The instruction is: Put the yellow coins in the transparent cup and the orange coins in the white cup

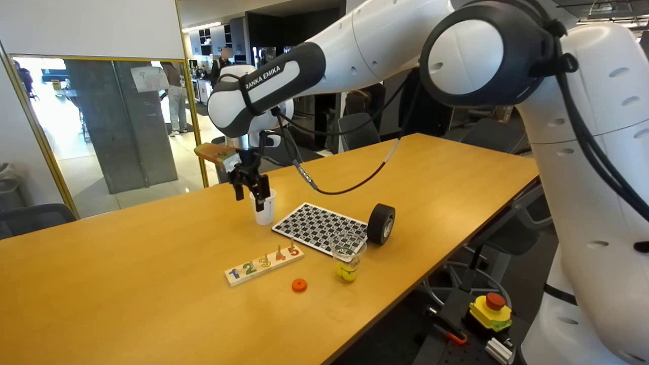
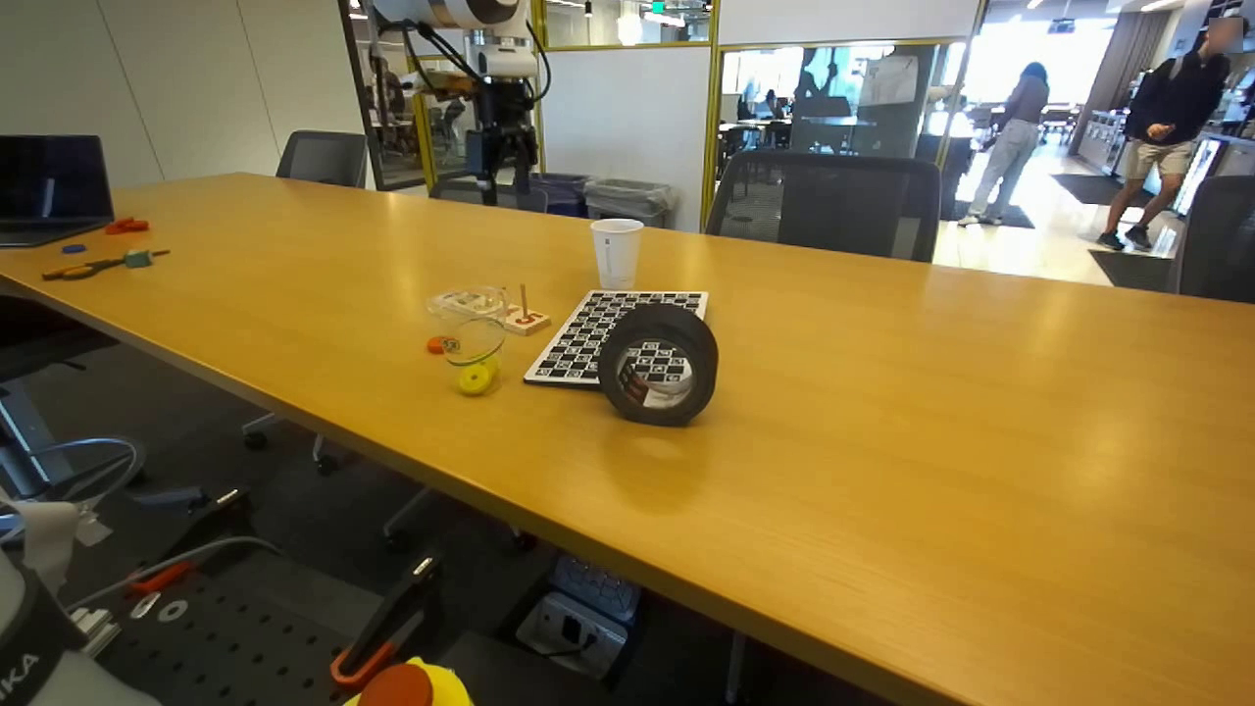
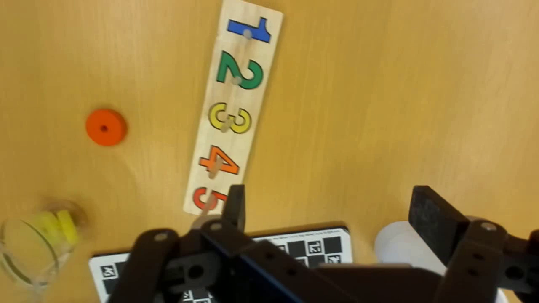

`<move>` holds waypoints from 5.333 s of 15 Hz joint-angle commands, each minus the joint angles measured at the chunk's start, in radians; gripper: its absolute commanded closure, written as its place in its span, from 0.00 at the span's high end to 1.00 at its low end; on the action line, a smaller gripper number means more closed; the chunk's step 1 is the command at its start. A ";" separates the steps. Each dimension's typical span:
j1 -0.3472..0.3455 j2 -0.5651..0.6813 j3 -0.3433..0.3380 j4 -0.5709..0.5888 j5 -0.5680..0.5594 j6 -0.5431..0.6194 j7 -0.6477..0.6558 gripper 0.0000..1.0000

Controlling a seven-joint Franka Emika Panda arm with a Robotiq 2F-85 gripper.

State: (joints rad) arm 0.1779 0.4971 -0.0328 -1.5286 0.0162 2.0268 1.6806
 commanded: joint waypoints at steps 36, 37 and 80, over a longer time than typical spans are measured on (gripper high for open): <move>-0.004 -0.246 0.057 -0.848 0.031 0.636 0.161 1.00; -0.005 -0.244 0.057 -0.848 0.032 0.636 0.159 1.00; -0.154 0.235 -0.021 0.311 -0.001 0.079 -0.371 0.23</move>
State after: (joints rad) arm 0.0198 0.6542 -0.0411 -1.3731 -0.0113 2.1780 1.3534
